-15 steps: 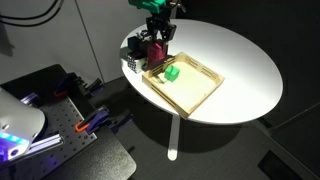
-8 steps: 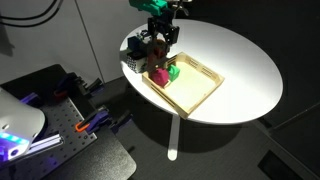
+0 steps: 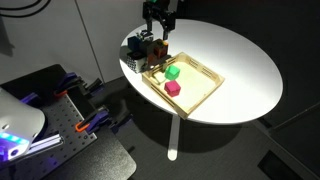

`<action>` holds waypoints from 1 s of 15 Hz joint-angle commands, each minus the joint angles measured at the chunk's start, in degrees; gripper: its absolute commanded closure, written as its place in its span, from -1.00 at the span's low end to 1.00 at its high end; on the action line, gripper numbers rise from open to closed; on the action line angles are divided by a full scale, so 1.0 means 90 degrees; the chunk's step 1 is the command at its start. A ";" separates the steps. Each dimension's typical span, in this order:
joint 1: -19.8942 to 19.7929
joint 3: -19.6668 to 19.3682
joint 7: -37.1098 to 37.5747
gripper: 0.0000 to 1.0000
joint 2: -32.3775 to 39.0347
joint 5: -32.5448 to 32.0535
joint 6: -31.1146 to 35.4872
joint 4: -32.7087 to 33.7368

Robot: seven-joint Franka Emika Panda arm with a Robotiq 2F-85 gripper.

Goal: Remove the mulberry pink block from the stack and place it in the wooden tray

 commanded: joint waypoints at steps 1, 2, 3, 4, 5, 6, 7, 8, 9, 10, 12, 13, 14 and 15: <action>-0.0036 0.0192 -0.0554 -1.00 -0.0488 0.0635 -0.0171 -0.0188; -0.0029 0.0236 -0.0683 -1.00 -0.0577 0.0826 -0.0296 -0.0189; -0.0013 0.0258 -0.0741 -1.00 -0.0657 0.0941 -0.0427 -0.0185; 0.0000 0.0274 -0.0783 -1.00 -0.0734 0.1033 -0.0579 -0.0176; 0.0020 0.0281 -0.0779 -1.00 -0.0812 0.1074 -0.0732 -0.0167; 0.0040 0.0282 -0.0701 -1.00 -0.0877 0.1042 -0.0861 -0.0159; 0.0058 0.0282 -0.0619 -1.00 -0.0941 0.0987 -0.0985 -0.0150; 0.0072 0.0277 -0.0571 -1.00 -0.0993 0.0933 -0.1082 -0.0145; 0.0084 0.0275 -0.0563 -1.00 -0.1046 0.0927 -0.1177 -0.0141; 0.0095 0.0272 -0.0527 -1.00 -0.1101 0.0876 -0.1215 -0.0154; 0.0092 0.0264 -0.0540 -1.00 -0.0901 0.0891 -0.1111 -0.0037; 0.0093 0.0263 -0.0537 -1.00 -0.0938 0.0891 -0.1139 -0.0042; 0.0093 0.0263 -0.0537 -1.00 -0.0958 0.0891 -0.1151 -0.0047; 0.0094 0.0262 -0.0537 -1.00 -0.0966 0.0890 -0.1153 -0.0053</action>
